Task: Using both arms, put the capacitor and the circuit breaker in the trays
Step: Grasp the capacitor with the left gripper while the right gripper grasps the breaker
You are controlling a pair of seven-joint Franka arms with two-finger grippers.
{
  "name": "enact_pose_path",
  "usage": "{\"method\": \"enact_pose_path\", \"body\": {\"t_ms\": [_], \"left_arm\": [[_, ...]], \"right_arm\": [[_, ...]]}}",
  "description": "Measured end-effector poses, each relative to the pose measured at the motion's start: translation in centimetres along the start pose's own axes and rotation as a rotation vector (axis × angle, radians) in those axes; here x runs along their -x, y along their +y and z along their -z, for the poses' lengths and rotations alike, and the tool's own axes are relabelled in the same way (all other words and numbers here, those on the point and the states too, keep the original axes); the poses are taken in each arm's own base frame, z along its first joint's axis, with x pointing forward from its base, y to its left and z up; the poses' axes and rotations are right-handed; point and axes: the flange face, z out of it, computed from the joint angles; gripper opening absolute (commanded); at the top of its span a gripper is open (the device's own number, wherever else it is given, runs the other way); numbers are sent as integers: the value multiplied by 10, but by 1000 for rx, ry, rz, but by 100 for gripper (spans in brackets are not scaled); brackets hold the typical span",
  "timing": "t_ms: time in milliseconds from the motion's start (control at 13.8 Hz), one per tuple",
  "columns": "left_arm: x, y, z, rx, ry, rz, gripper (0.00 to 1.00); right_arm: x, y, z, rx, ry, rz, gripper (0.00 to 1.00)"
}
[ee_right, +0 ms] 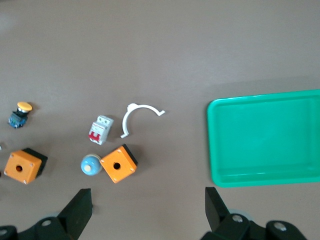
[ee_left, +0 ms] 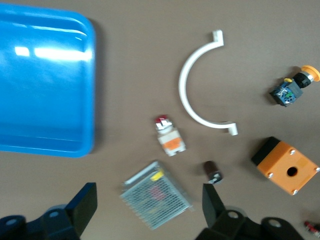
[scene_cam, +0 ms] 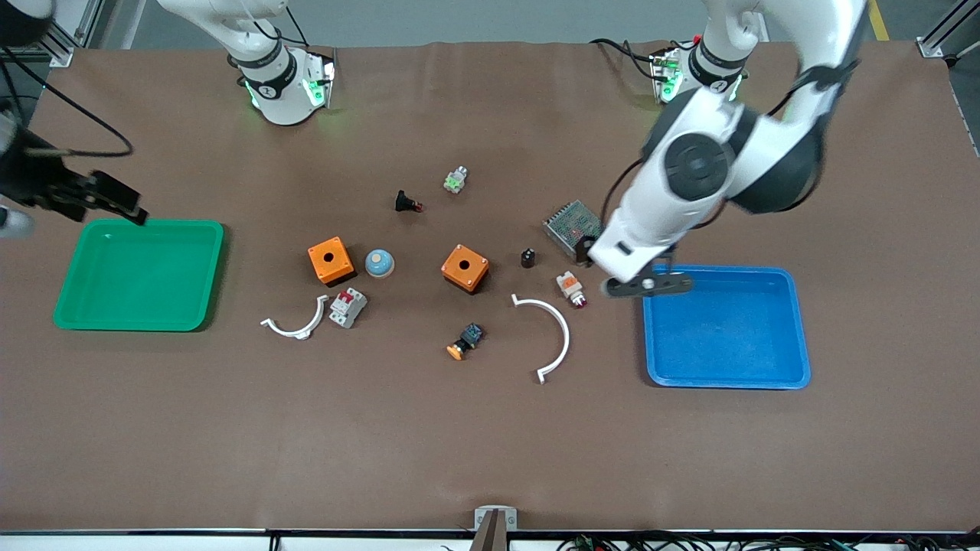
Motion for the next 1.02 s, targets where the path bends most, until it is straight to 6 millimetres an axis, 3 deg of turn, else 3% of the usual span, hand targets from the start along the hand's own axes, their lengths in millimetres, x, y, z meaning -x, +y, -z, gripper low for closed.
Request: {"method": "enact_pose_path", "body": {"t_ms": [145, 291, 509, 727, 1018], "left_arm": [[5, 32, -50, 12, -16, 60, 84], [18, 62, -95, 21, -31, 119, 79], [42, 98, -154, 3, -40, 176, 73], [50, 101, -194, -38, -54, 182, 70], [56, 94, -213, -67, -77, 185, 62]], "right_arm": [[-14, -39, -52, 3, -26, -64, 100], [-22, -82, -117, 13, -55, -134, 100], [-17, -126, -215, 30, -80, -233, 100], [-3, -147, -289, 31, -69, -321, 100], [20, -160, -359, 14, -34, -353, 99]]}}
